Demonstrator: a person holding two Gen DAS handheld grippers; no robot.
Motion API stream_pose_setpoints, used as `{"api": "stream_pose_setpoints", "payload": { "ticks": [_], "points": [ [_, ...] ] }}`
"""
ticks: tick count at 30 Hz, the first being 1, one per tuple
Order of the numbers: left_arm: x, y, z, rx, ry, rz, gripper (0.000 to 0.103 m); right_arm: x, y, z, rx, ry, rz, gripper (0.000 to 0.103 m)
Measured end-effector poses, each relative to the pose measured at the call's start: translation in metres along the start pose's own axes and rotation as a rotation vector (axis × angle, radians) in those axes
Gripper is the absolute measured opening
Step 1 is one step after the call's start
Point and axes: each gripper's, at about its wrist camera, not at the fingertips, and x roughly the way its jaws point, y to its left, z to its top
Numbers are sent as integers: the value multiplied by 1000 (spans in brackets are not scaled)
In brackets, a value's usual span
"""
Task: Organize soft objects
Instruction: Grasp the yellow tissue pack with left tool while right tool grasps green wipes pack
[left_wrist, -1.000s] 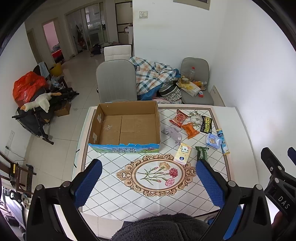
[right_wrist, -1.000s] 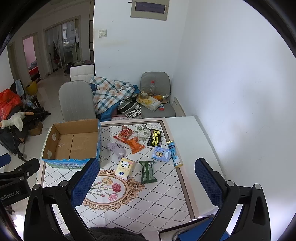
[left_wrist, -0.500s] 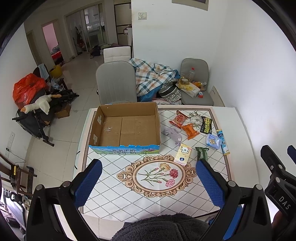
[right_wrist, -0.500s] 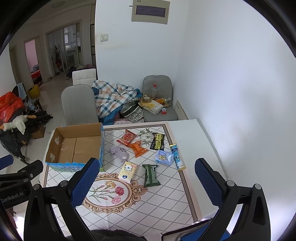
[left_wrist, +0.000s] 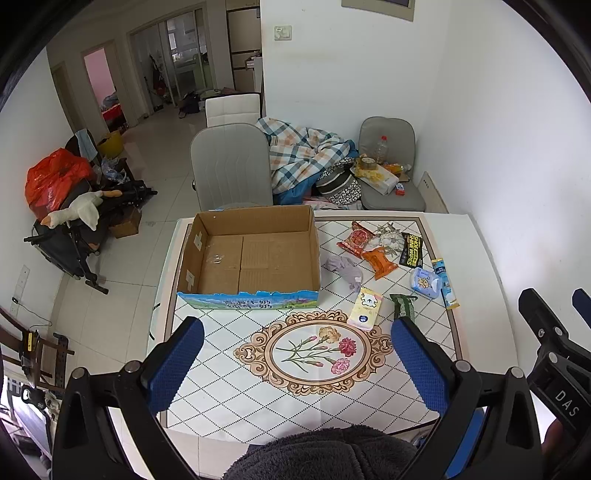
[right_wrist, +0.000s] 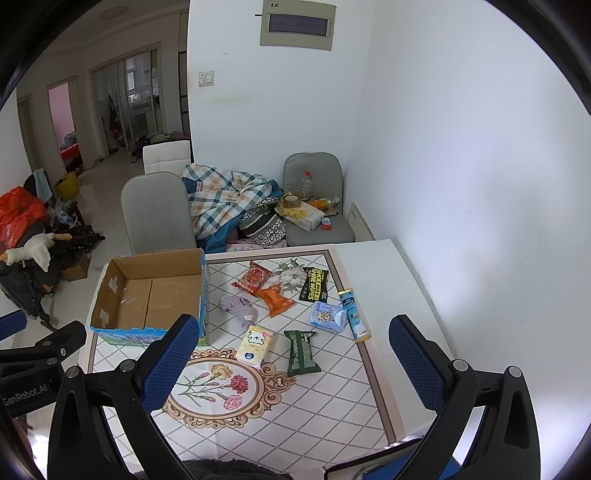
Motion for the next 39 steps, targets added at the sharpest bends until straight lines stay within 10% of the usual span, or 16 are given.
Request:
{"api": "stream_pose_setpoints", "payload": {
  "ticks": [16, 32, 37, 39],
  "points": [
    [58, -21, 22, 36, 47, -6, 103, 49, -22, -1, 57, 93, -4, 103],
    [321, -124, 19, 228, 492, -105, 90, 393, -69, -100, 142, 630, 68, 102],
    [387, -154, 13, 245, 614, -129, 90, 480, -70, -143, 194, 761, 136, 88],
    [407, -162, 10, 253, 654, -131, 90, 497, -72, -153, 213, 787, 154, 63]
  ]
}}
